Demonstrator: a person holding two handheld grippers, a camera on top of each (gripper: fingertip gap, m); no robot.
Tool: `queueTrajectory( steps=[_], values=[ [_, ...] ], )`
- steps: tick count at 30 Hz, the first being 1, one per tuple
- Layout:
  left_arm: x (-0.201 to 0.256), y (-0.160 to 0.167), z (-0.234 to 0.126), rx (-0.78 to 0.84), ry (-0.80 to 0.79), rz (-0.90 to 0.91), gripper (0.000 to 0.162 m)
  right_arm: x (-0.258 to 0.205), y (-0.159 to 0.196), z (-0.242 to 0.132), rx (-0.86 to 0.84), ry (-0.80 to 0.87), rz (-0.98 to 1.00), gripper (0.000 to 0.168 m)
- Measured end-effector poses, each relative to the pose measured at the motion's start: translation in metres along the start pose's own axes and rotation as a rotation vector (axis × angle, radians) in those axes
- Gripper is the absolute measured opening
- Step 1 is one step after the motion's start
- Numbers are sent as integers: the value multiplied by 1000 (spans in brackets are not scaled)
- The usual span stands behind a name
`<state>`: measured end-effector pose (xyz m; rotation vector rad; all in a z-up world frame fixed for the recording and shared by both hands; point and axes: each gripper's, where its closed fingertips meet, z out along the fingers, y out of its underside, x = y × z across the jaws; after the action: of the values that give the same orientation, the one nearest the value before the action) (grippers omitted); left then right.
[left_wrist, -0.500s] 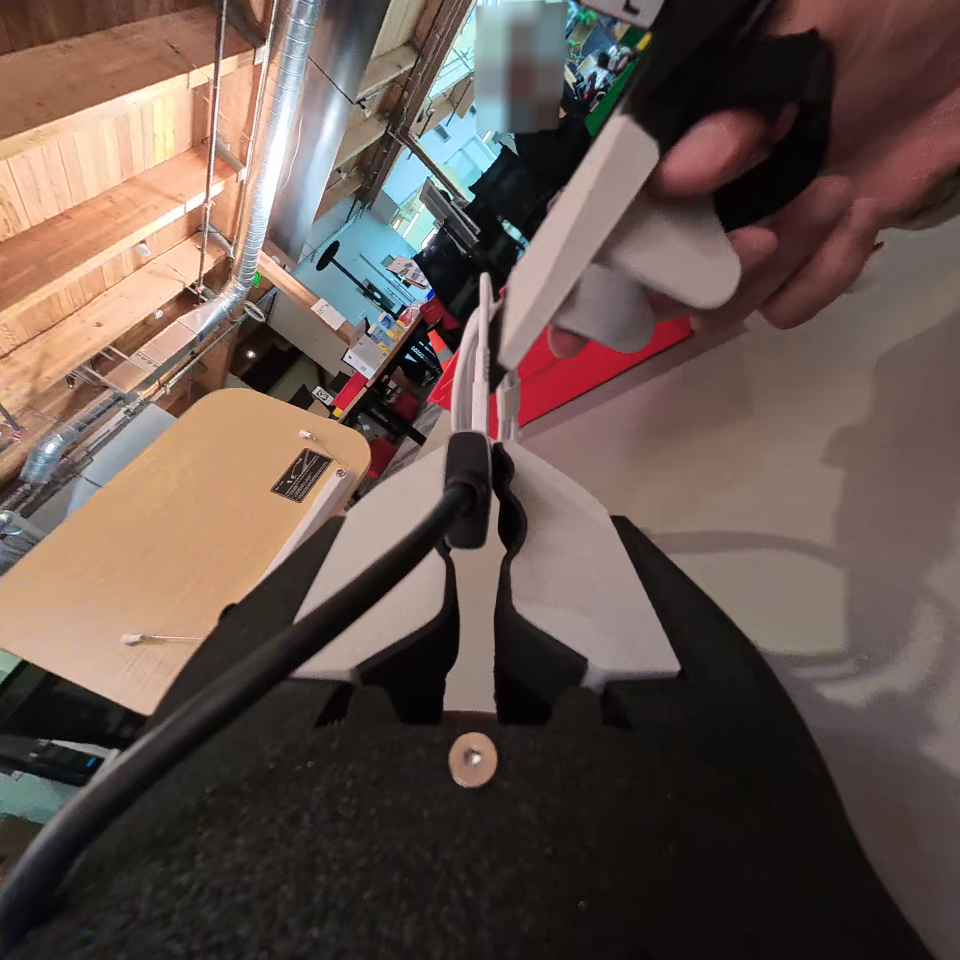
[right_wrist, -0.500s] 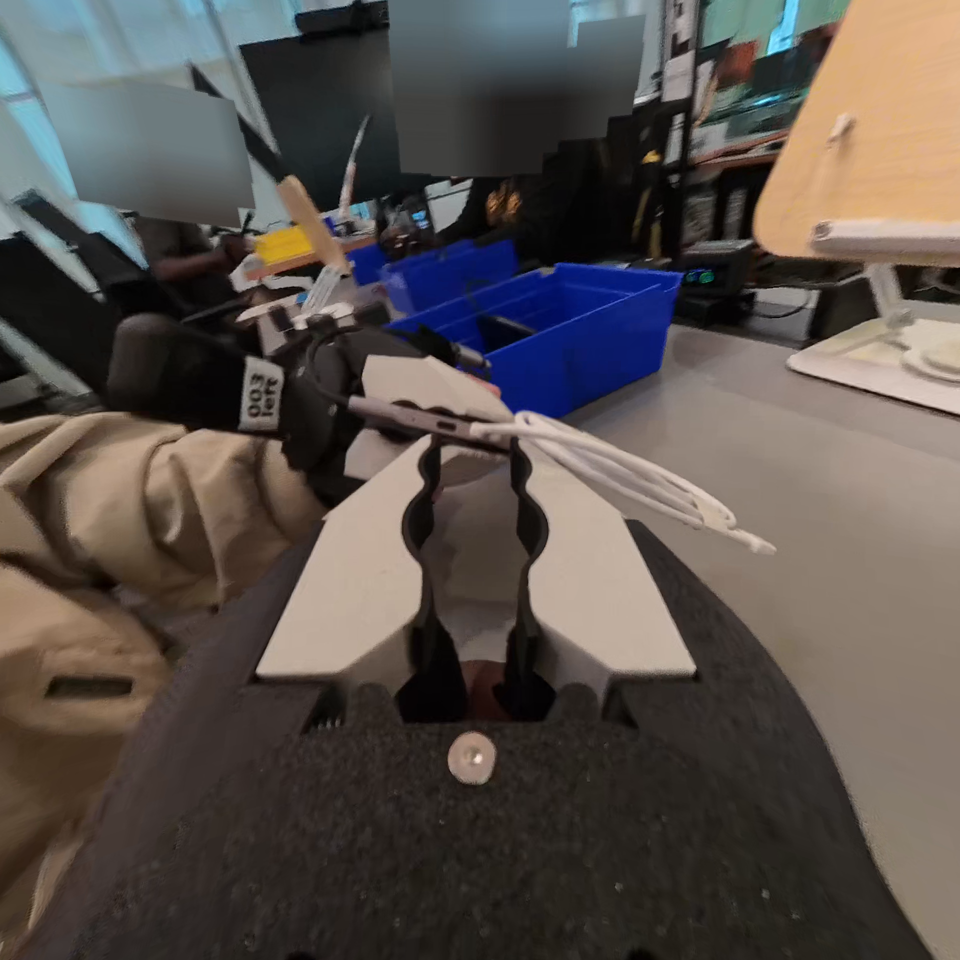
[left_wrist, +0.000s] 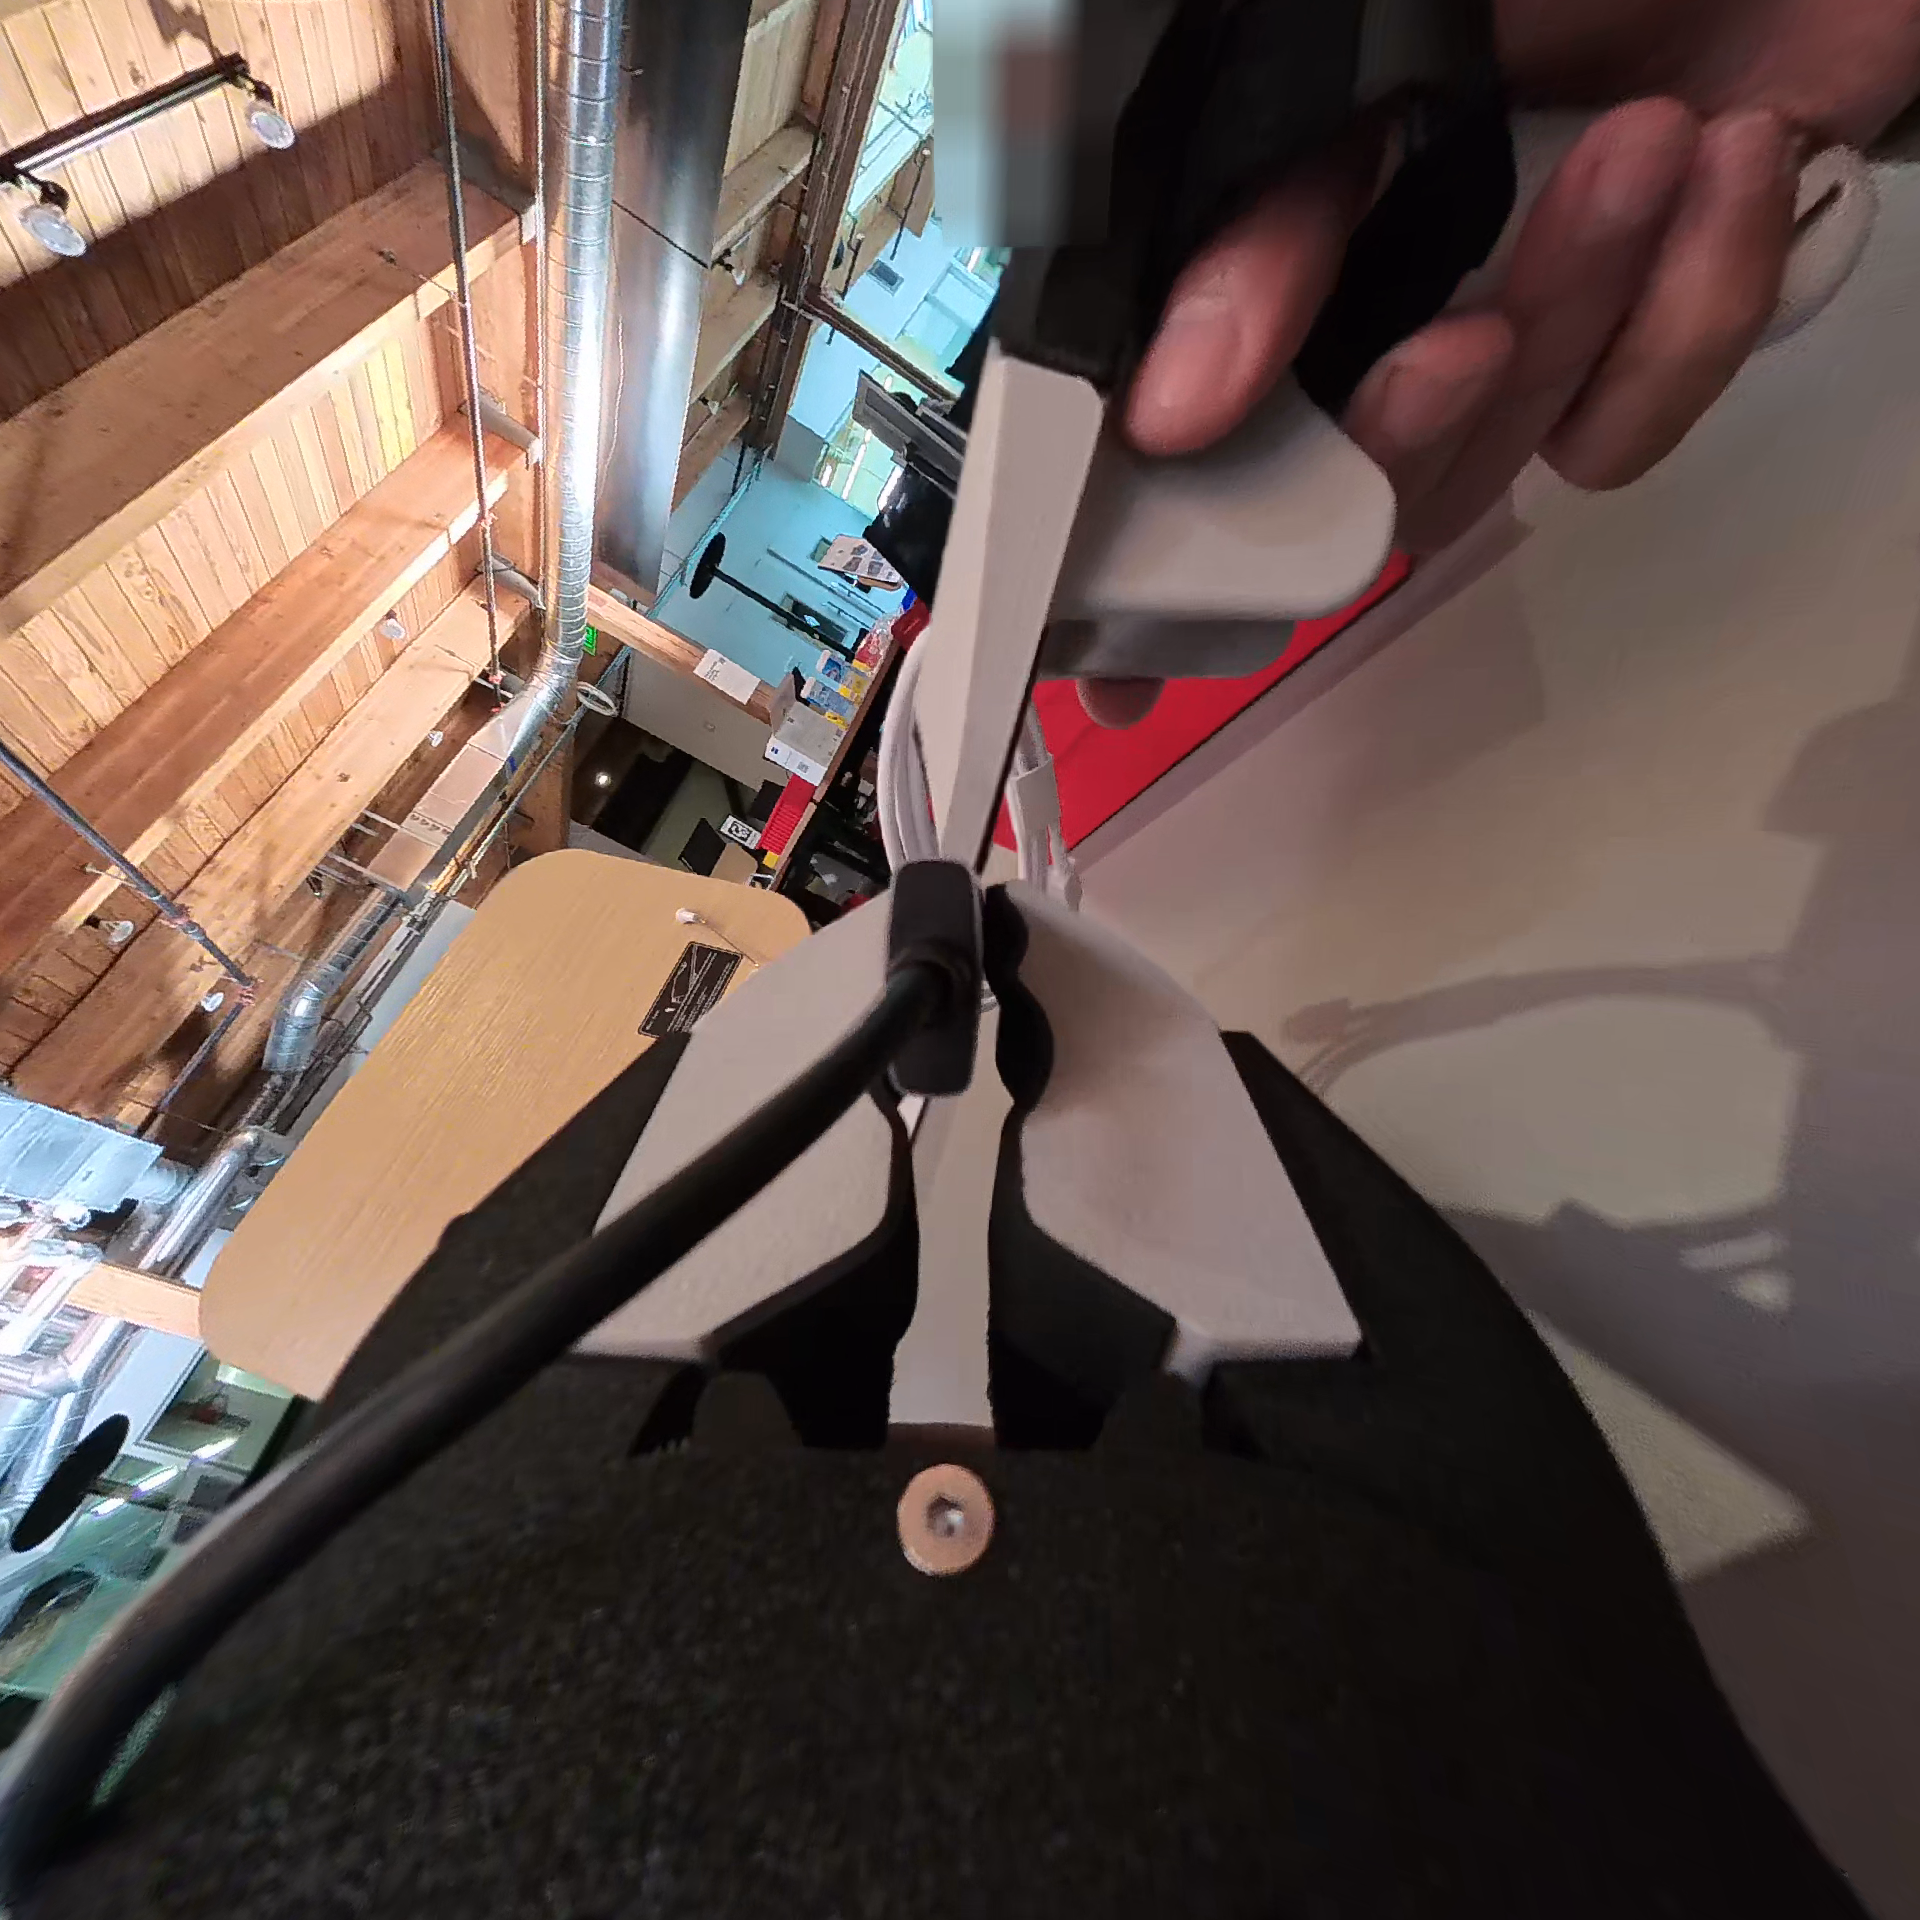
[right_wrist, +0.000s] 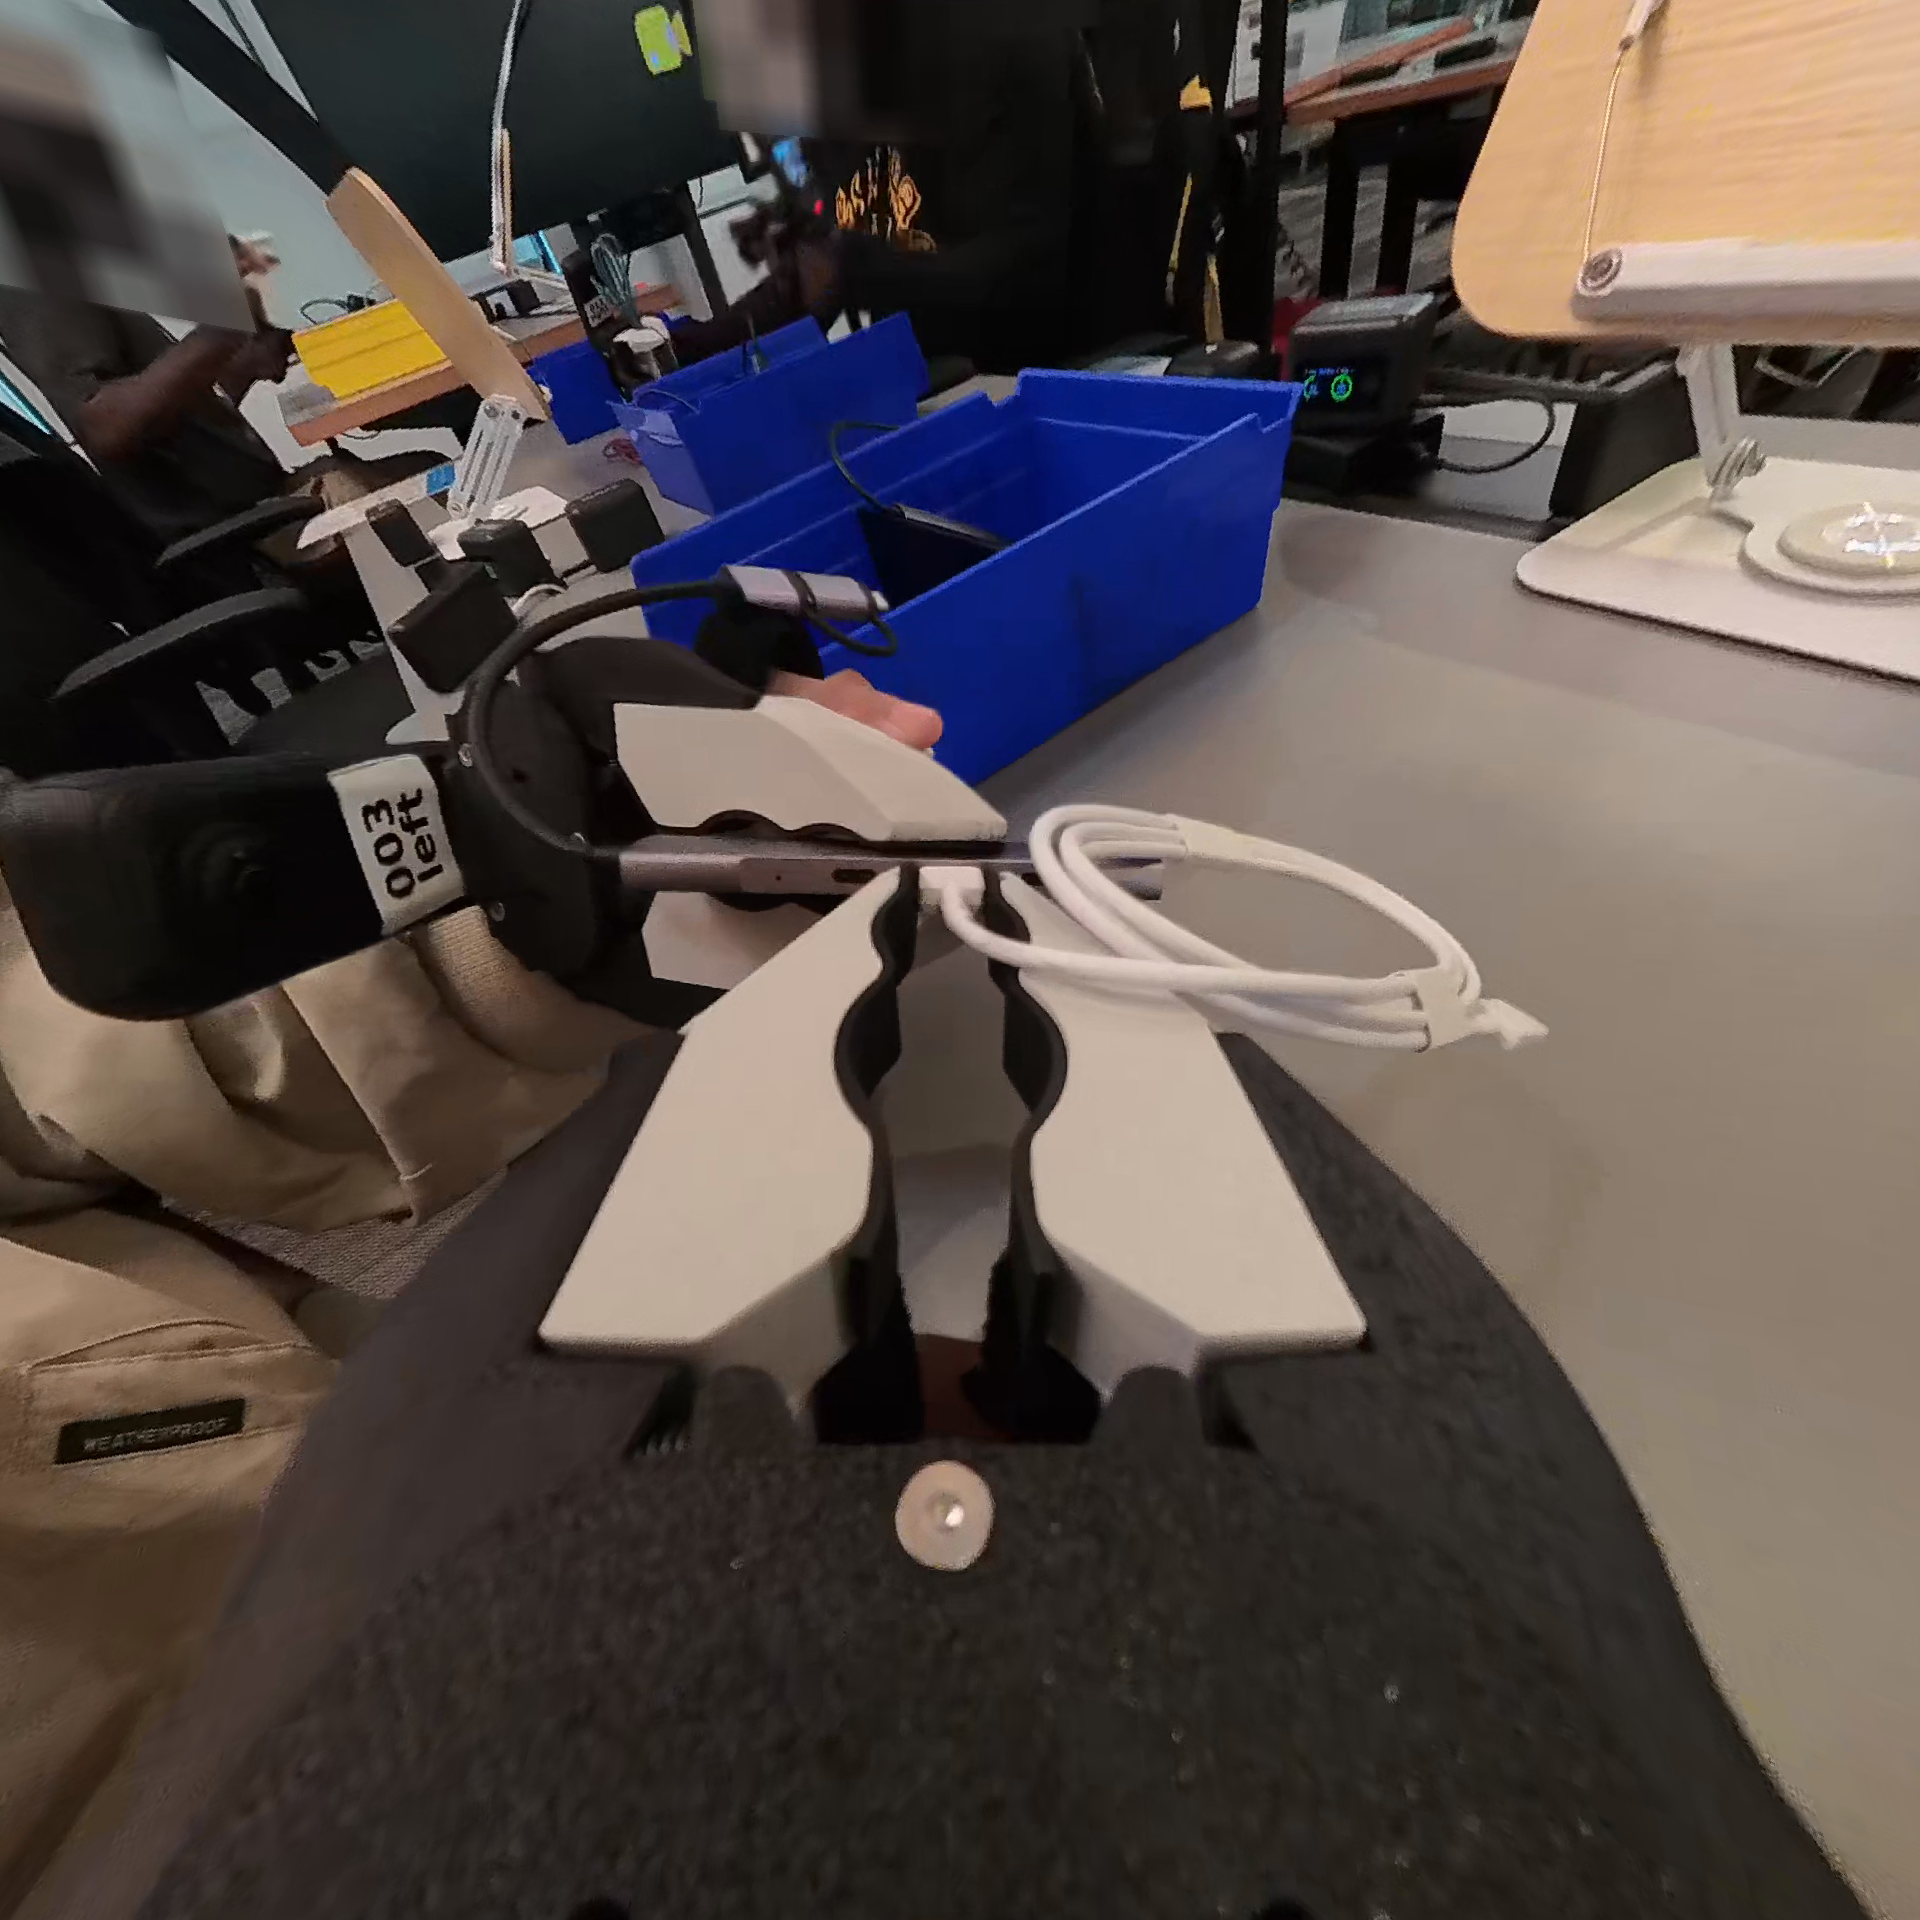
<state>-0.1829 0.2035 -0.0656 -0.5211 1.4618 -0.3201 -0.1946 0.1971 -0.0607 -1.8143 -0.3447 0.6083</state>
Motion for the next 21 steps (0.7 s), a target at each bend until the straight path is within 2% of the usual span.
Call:
queueTrajectory(
  steps=[1, 21],
  values=[
    [0, 0, 0, -2, -1, 5, 10, 0, 1, 0, -7, -2, 3, 11],
    [-14, -29, -1, 53, -41, -56, 11, -15, -21, -21, -103, -15, -81, 11]
  ],
)
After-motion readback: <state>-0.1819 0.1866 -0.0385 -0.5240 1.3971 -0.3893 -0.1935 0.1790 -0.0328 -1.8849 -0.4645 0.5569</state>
